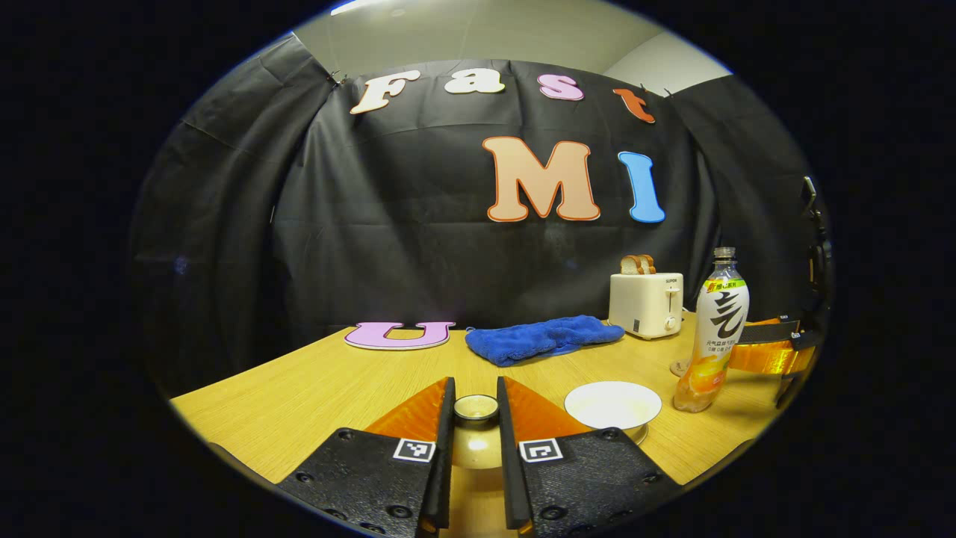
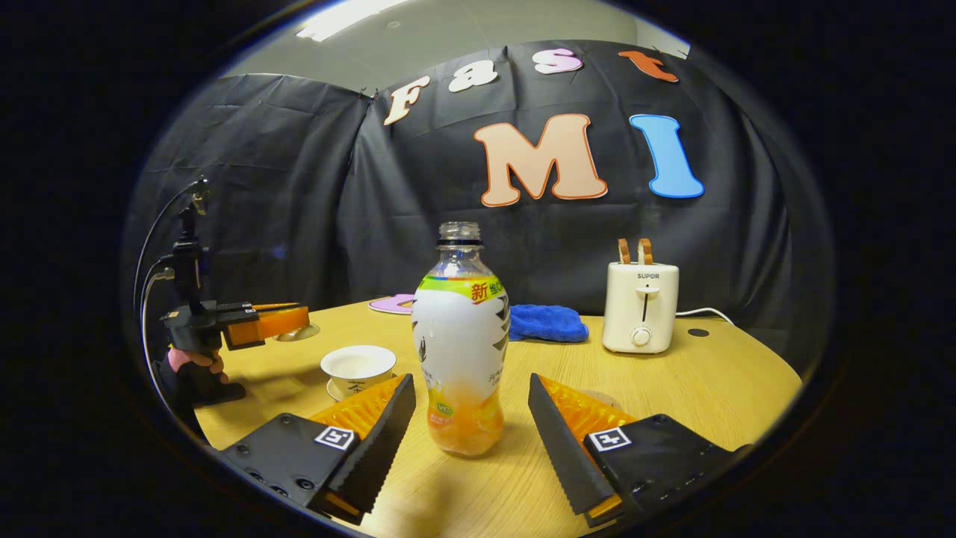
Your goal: Open the teacup lid with one hand, grasp the water bottle and pour water into the teacup with the other hand; after pouring, place the water bottle on the coaster and then close the teacup lid.
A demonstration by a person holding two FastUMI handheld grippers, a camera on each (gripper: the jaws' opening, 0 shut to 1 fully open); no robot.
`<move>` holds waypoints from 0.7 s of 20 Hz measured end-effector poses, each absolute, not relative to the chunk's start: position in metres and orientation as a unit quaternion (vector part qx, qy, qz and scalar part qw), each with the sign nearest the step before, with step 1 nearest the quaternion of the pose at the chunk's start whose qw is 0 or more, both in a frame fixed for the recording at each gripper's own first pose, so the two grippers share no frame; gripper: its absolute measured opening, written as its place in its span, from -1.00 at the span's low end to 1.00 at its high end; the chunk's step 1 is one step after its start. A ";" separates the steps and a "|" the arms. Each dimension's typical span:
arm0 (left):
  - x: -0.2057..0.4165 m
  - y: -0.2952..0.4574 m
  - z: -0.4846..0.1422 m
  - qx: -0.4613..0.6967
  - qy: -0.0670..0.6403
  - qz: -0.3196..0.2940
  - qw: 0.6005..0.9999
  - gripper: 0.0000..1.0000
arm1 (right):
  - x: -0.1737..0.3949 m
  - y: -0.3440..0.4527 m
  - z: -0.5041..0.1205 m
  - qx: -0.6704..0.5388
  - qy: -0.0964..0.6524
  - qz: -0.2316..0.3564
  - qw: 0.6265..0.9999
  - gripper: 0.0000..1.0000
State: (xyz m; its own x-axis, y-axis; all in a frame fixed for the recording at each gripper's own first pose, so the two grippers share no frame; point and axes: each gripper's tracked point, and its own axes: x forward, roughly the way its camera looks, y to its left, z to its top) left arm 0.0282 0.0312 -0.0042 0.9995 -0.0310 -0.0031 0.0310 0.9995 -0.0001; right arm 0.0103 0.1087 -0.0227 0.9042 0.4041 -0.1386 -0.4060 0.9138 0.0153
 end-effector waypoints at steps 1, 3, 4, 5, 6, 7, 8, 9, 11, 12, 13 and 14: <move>0.028 0.033 -0.004 0.000 0.002 -0.014 1.000 -0.48 | 0.013 0.111 -0.025 -0.009 0.077 0.208 0.975 0.83; 0.028 0.036 -0.004 0.000 0.002 -0.011 1.000 -0.48 | 0.022 0.115 -0.029 -0.011 0.090 0.203 0.975 0.93; 0.029 0.036 -0.005 0.000 0.002 -0.011 1.000 -0.48 | 0.025 0.117 -0.032 -0.013 0.096 0.201 0.975 0.83; 0.029 0.036 -0.005 0.000 0.002 -0.011 1.000 -0.48 | 0.029 0.119 -0.033 -0.015 0.100 0.199 0.975 0.83; 0.028 0.036 -0.004 0.000 0.002 -0.011 1.000 -0.48 | 0.031 0.121 -0.035 -0.016 0.107 0.195 0.975 1.00; 0.028 0.036 -0.004 0.000 0.002 -0.011 1.000 -0.48 | 0.035 0.122 -0.037 -0.017 0.110 0.191 0.975 1.00; 0.028 0.037 -0.004 0.000 0.001 -0.011 1.000 -0.48 | 0.039 0.124 -0.038 -0.018 0.114 0.188 0.975 0.94; 0.028 0.037 -0.003 0.000 0.001 -0.011 1.000 -0.48 | 0.044 0.124 -0.039 -0.018 0.115 0.183 0.976 0.84; 0.028 0.037 -0.004 -0.001 0.002 -0.011 1.000 -0.47 | 0.050 0.129 -0.041 -0.018 0.118 0.179 0.977 0.84; 0.026 0.037 -0.005 -0.001 0.002 -0.011 1.000 -0.48 | 0.053 0.127 -0.041 -0.019 0.118 0.171 0.978 0.65; 0.026 0.037 -0.005 -0.001 0.002 -0.010 1.000 -0.48 | 0.053 0.128 -0.041 -0.021 0.119 0.170 0.978 0.46; 0.026 0.038 -0.004 -0.001 0.002 -0.009 1.000 -0.48 | 0.054 0.131 -0.043 -0.023 0.124 0.173 0.977 0.40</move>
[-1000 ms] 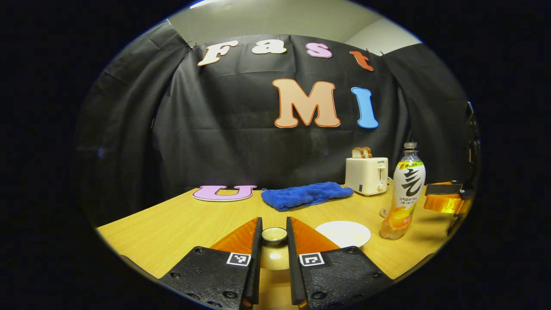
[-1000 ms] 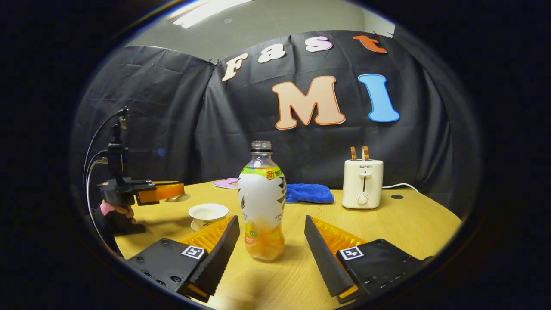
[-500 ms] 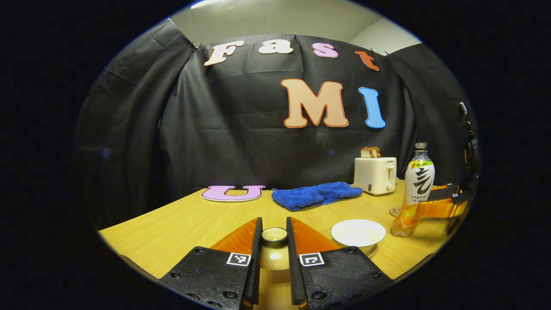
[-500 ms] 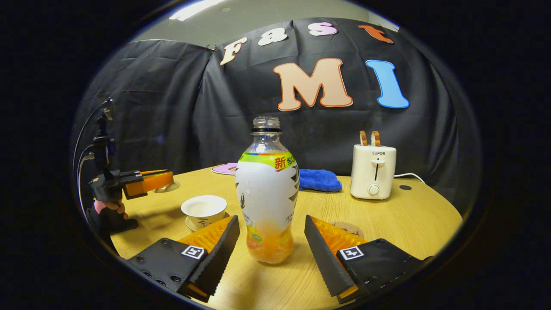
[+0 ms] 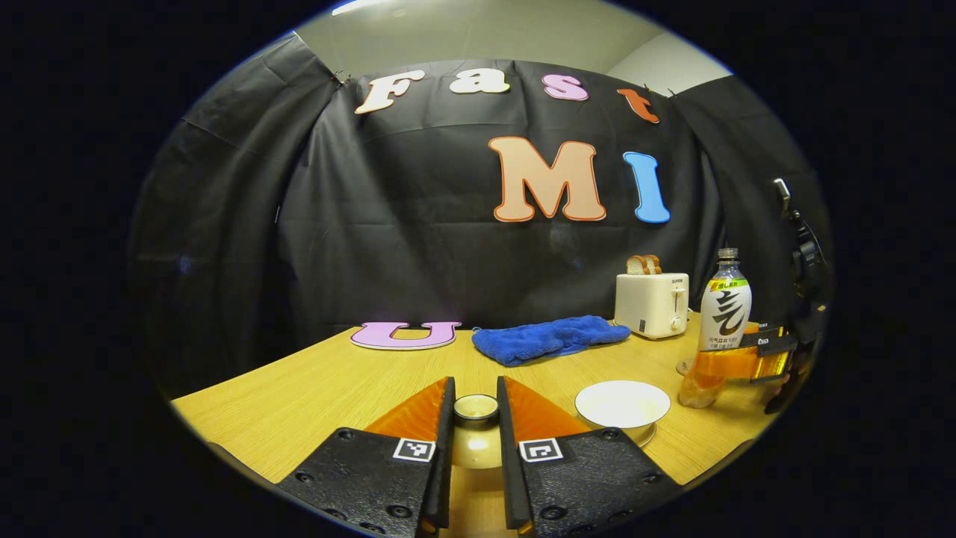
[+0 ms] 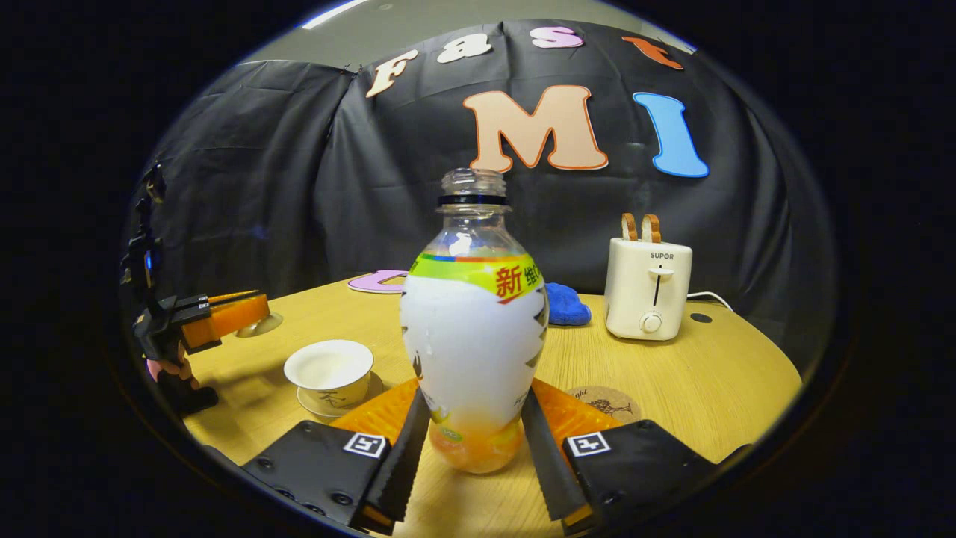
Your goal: Open the teacup lid with one hand, grasp the water bottle and pour water into the teacup with the other hand; after pouring, place the water bottle on the coaster and then close the teacup lid.
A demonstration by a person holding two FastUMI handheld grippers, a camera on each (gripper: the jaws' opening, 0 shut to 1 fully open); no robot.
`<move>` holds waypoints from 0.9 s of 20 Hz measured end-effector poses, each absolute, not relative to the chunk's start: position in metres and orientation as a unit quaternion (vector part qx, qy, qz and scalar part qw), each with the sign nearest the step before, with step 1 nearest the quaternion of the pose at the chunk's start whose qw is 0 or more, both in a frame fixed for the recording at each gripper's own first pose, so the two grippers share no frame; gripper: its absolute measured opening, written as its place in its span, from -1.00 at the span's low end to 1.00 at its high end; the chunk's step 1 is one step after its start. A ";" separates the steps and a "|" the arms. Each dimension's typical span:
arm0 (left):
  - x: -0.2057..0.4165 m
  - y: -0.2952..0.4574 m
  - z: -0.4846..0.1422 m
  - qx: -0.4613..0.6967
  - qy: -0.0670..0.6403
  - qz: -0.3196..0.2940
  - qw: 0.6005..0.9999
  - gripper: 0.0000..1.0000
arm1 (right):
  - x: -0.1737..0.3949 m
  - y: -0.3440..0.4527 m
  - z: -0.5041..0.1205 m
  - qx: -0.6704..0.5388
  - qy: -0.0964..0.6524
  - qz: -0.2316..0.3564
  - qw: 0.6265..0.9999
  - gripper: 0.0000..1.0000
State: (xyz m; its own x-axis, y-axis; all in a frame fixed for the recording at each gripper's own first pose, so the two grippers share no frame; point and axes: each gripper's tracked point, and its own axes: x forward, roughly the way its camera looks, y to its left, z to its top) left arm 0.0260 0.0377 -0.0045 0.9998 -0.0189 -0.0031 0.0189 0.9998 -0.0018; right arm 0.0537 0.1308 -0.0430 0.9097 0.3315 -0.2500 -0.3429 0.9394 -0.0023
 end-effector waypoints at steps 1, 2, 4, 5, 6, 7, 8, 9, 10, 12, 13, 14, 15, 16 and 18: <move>0.027 0.037 -0.004 -0.001 0.002 -0.009 1.000 -0.48 | 0.054 0.131 -0.043 -0.024 0.124 0.172 0.977 0.34; 0.028 0.037 -0.004 -0.001 0.001 -0.009 1.000 -0.48 | 0.054 0.131 -0.042 -0.025 0.124 0.171 0.977 0.28; 0.028 0.037 -0.004 -0.001 0.002 -0.009 1.000 -0.48 | 0.053 0.131 -0.042 -0.028 0.122 0.168 0.978 0.28; 0.027 0.038 -0.003 -0.001 0.001 -0.009 1.000 -0.48 | 0.053 0.130 -0.041 -0.031 0.121 0.165 0.978 0.28; 0.027 0.038 -0.004 -0.001 0.002 -0.009 1.000 -0.48 | 0.053 0.130 -0.042 -0.034 0.120 0.164 0.979 0.28; 0.027 0.038 -0.004 -0.001 0.002 -0.009 1.000 -0.48 | 0.052 0.131 -0.041 -0.037 0.120 0.163 0.979 0.28; 0.028 0.038 -0.004 -0.001 0.002 -0.009 1.000 -0.48 | 0.050 0.133 -0.041 -0.039 0.118 0.164 0.979 0.28; 0.028 0.038 -0.005 -0.001 0.002 -0.009 1.000 -0.48 | 0.046 0.135 -0.040 -0.044 0.115 0.167 0.978 0.28; 0.028 0.037 -0.005 -0.001 0.002 -0.009 1.000 -0.48 | 0.044 0.136 -0.038 -0.053 0.110 0.168 0.978 0.28; 0.027 0.038 -0.004 -0.001 0.002 -0.009 1.000 -0.48 | 0.043 0.132 -0.033 -0.085 0.093 0.150 0.981 0.28; 0.027 0.038 -0.004 -0.001 0.002 -0.009 1.000 -0.48 | 0.043 0.129 -0.032 -0.111 0.083 0.139 0.981 0.27; 0.027 0.038 -0.004 -0.001 0.002 -0.009 1.000 -0.47 | 0.044 0.127 -0.030 -0.142 0.075 0.129 0.979 0.27; 0.027 0.038 -0.004 -0.001 0.003 -0.009 1.000 -0.48 | 0.045 0.123 -0.028 -0.176 0.068 0.114 0.975 0.27; 0.027 0.038 -0.004 -0.001 0.003 -0.009 1.000 -0.48 | 0.046 0.118 -0.025 -0.204 0.061 0.101 0.972 0.28; 0.028 0.038 -0.005 -0.001 0.003 -0.009 1.000 -0.47 | 0.049 0.119 -0.019 -0.235 0.049 0.091 0.966 0.28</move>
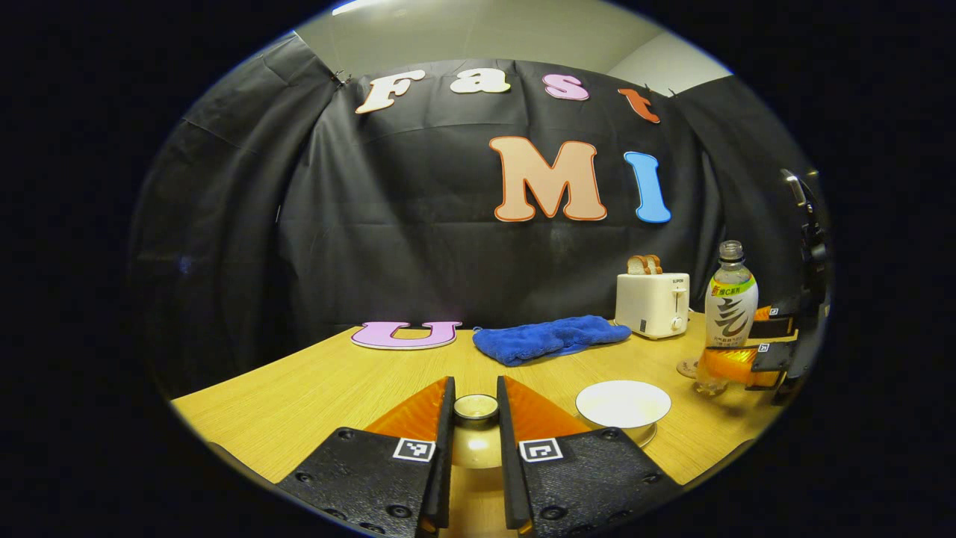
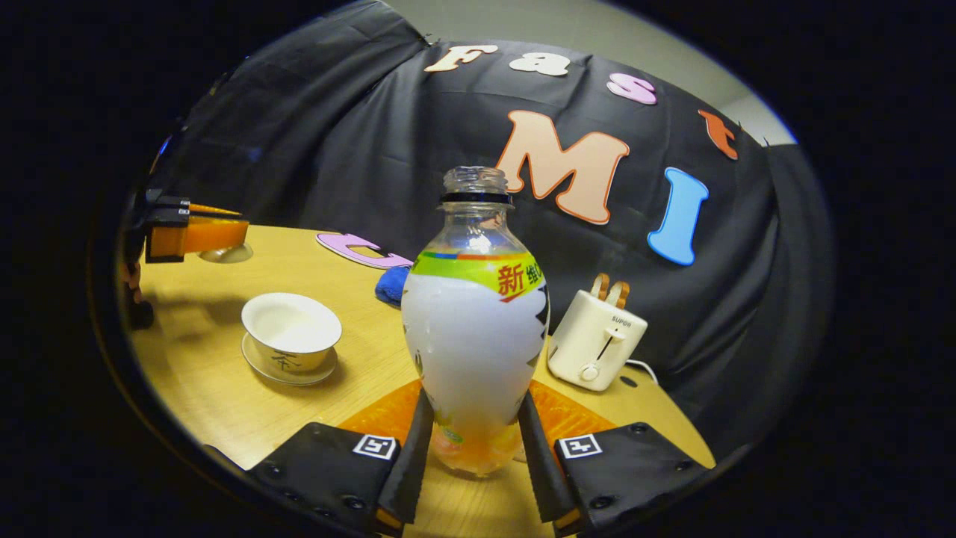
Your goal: Open the teacup lid with one hand, grasp the water bottle and pour water into the teacup with the other hand; after pouring, place the water bottle on the coaster and then close the teacup lid.
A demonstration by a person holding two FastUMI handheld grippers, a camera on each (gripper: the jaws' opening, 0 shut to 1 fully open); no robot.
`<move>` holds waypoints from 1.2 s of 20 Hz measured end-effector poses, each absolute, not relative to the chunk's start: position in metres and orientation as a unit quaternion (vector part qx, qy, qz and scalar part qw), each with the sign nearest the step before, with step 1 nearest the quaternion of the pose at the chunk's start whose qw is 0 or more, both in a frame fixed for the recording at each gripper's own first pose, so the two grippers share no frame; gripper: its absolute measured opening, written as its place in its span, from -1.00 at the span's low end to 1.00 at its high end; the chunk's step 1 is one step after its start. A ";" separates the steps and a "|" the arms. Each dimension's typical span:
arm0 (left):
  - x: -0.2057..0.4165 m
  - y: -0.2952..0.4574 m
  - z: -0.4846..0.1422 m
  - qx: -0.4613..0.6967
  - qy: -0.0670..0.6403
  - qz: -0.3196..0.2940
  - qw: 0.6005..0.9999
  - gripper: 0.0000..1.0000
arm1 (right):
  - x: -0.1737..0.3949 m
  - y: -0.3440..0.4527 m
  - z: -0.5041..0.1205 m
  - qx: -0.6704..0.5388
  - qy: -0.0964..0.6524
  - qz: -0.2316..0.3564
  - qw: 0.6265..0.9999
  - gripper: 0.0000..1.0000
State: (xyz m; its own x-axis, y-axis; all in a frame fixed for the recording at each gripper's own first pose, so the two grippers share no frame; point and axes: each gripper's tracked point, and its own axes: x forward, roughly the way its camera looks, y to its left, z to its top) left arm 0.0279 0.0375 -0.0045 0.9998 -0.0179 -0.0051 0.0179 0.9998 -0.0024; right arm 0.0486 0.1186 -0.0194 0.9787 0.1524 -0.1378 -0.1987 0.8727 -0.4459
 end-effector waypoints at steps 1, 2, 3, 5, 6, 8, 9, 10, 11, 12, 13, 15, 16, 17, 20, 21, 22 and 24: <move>0.028 0.037 -0.005 -0.001 0.003 -0.009 1.000 -0.47 | 0.051 0.119 -0.018 -0.248 0.048 0.088 0.963 0.28; 0.028 0.038 -0.004 -0.001 0.002 -0.009 1.000 -0.47 | 0.052 0.119 -0.018 -0.263 0.049 0.086 0.960 0.27; 0.028 0.038 -0.003 -0.001 0.003 -0.009 1.000 -0.47 | 0.054 0.118 -0.018 -0.282 0.050 0.082 0.955 0.27; 0.027 0.038 -0.004 -0.001 0.003 -0.009 1.000 -0.46 | 0.059 0.117 -0.016 -0.327 0.044 0.075 0.941 0.28; 0.027 0.038 -0.004 -0.001 0.003 -0.009 1.000 -0.47 | 0.061 0.117 -0.012 -0.350 0.039 0.072 0.933 0.27; 0.028 0.038 -0.005 -0.002 0.003 -0.009 1.000 -0.47 | 0.065 0.118 -0.003 -0.396 0.025 0.063 0.916 0.27; 0.028 0.038 -0.003 -0.002 0.003 -0.009 1.000 -0.47 | 0.068 0.117 0.001 -0.421 0.017 0.058 0.905 0.27; 0.027 0.038 -0.005 -0.002 0.003 -0.009 1.000 -0.48 | 0.070 0.117 0.005 -0.445 0.011 0.054 0.894 0.27; 0.027 0.038 -0.005 -0.002 0.003 -0.009 1.000 -0.47 | 0.072 0.119 0.006 -0.466 0.007 0.053 0.883 0.27; 0.028 0.038 -0.005 -0.002 0.003 -0.009 1.000 -0.47 | 0.073 0.120 0.005 -0.486 0.007 0.056 0.872 0.27; 0.028 0.038 -0.004 -0.002 0.003 -0.009 1.000 -0.48 | 0.076 0.121 0.004 -0.508 0.007 0.056 0.860 0.28; 0.028 0.038 -0.005 -0.002 0.003 -0.009 1.000 -0.47 | 0.077 0.120 0.010 -0.552 -0.007 0.050 0.833 0.27; 0.028 0.038 -0.005 -0.002 0.003 -0.009 1.000 -0.48 | 0.076 0.122 0.014 -0.572 -0.016 0.047 0.819 0.27; 0.028 0.038 -0.004 -0.002 0.003 -0.009 1.000 -0.48 | 0.074 0.123 0.014 -0.589 -0.023 0.046 0.807 0.27; 0.027 0.038 -0.005 -0.002 0.003 -0.009 1.000 -0.47 | 0.068 0.130 0.015 -0.630 -0.040 0.044 0.774 0.27; 0.028 0.038 -0.005 -0.002 0.003 -0.009 1.000 -0.48 | 0.068 0.131 0.014 -0.642 -0.042 0.044 0.764 0.27; 0.028 0.038 -0.005 -0.002 0.003 -0.009 1.000 -0.47 | 0.069 0.133 0.012 -0.651 -0.043 0.042 0.757 0.27; 0.027 0.039 -0.004 -0.002 0.003 -0.007 1.000 -0.50 | 0.072 0.137 0.008 -0.666 -0.048 0.038 0.743 0.28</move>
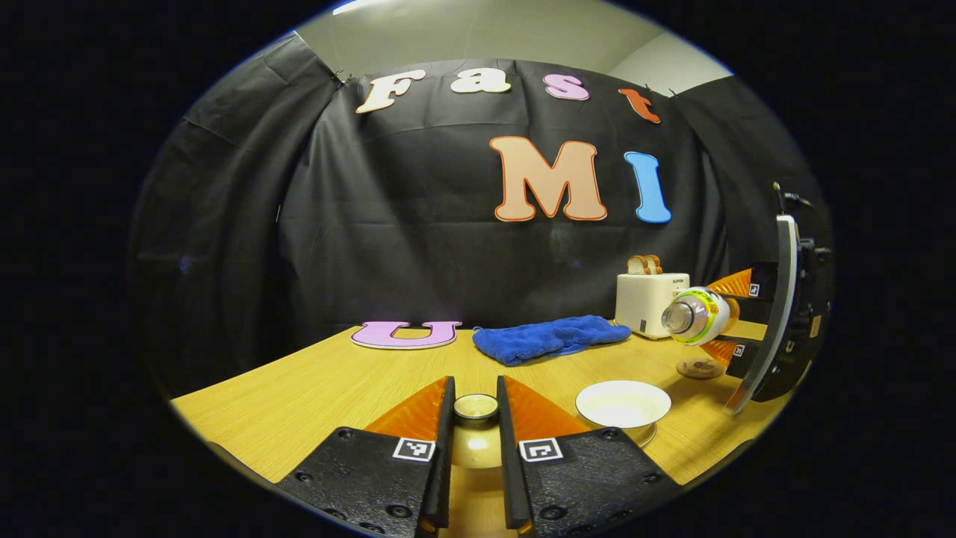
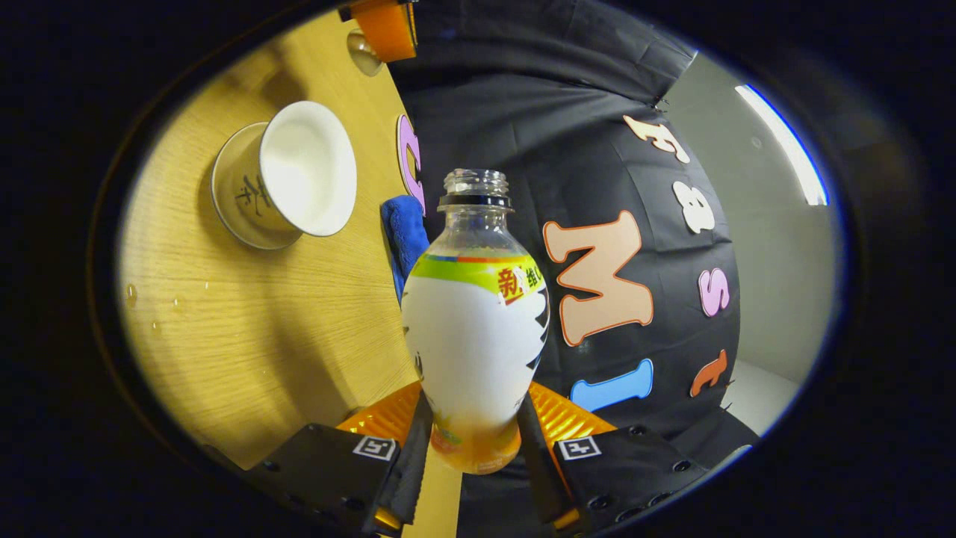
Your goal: Open the teacup lid with one hand, grasp the water bottle and pour water into the teacup with the other hand; after pouring, place the water bottle on the coaster and then close the teacup lid.
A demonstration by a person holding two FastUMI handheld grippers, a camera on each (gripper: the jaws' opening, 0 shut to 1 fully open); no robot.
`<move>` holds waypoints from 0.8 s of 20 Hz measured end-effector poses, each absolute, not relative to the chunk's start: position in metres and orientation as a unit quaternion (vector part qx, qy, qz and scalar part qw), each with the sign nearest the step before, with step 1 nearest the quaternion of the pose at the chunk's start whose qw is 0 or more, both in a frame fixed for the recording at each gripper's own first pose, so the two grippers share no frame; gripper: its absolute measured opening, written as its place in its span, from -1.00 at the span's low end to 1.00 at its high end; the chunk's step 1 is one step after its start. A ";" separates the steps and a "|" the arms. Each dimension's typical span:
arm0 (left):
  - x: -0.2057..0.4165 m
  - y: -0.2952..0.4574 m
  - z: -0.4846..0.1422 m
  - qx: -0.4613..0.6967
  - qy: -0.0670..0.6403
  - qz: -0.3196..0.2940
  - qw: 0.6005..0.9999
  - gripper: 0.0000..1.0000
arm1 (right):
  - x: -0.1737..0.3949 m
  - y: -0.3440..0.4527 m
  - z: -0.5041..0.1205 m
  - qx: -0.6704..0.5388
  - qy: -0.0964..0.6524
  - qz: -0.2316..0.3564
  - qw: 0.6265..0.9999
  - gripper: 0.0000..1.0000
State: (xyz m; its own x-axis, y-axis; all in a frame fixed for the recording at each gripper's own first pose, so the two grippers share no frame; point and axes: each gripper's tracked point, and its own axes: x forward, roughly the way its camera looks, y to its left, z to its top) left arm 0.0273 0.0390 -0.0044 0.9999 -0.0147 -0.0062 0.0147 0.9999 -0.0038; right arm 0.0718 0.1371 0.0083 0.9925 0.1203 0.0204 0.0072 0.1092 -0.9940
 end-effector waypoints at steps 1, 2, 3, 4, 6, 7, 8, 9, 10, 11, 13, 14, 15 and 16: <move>0.028 0.039 -0.005 -0.002 0.003 -0.007 1.000 -0.48 | 0.072 0.141 0.007 -0.675 -0.056 0.035 0.734 0.27; 0.027 0.039 -0.005 -0.002 0.003 -0.007 1.000 -0.46 | 0.068 0.141 0.004 -0.684 -0.064 0.033 0.726 0.27; 0.027 0.039 -0.005 -0.002 0.003 -0.007 1.000 -0.48 | 0.064 0.143 0.002 -0.693 -0.072 0.032 0.717 0.27; 0.027 0.039 -0.005 -0.002 0.003 -0.007 1.000 -0.48 | 0.062 0.145 0.000 -0.702 -0.080 0.031 0.707 0.27; 0.028 0.039 -0.005 -0.002 0.003 -0.007 1.000 -0.48 | 0.060 0.149 -0.001 -0.719 -0.094 0.026 0.688 0.28; 0.027 0.039 -0.005 -0.002 0.003 -0.007 1.000 -0.48 | 0.059 0.150 -0.002 -0.727 -0.104 0.021 0.678 0.28; 0.028 0.039 -0.005 -0.002 0.003 -0.007 1.000 -0.48 | 0.057 0.151 -0.004 -0.736 -0.113 0.017 0.667 0.28; 0.028 0.039 -0.005 -0.002 0.003 -0.007 1.000 -0.48 | 0.056 0.151 -0.007 -0.742 -0.119 0.014 0.660 0.28; 0.028 0.039 -0.005 -0.002 0.003 -0.007 1.000 -0.48 | 0.055 0.151 -0.009 -0.746 -0.122 0.011 0.654 0.28; 0.028 0.039 -0.005 -0.002 0.003 -0.007 1.000 -0.48 | 0.054 0.151 -0.009 -0.750 -0.127 0.009 0.649 0.28; 0.027 0.039 -0.005 -0.002 0.003 -0.007 1.000 -0.48 | 0.053 0.155 -0.006 -0.761 -0.144 0.002 0.633 0.28; 0.028 0.039 -0.005 -0.002 0.003 -0.007 1.000 -0.48 | 0.052 0.156 -0.005 -0.766 -0.152 -0.002 0.624 0.28; 0.028 0.039 -0.005 -0.002 0.003 -0.007 1.000 -0.47 | 0.053 0.156 -0.004 -0.770 -0.156 -0.003 0.619 0.28; 0.028 0.039 -0.005 -0.002 0.003 -0.007 1.000 -0.48 | 0.055 0.155 -0.003 -0.771 -0.156 -0.003 0.617 0.28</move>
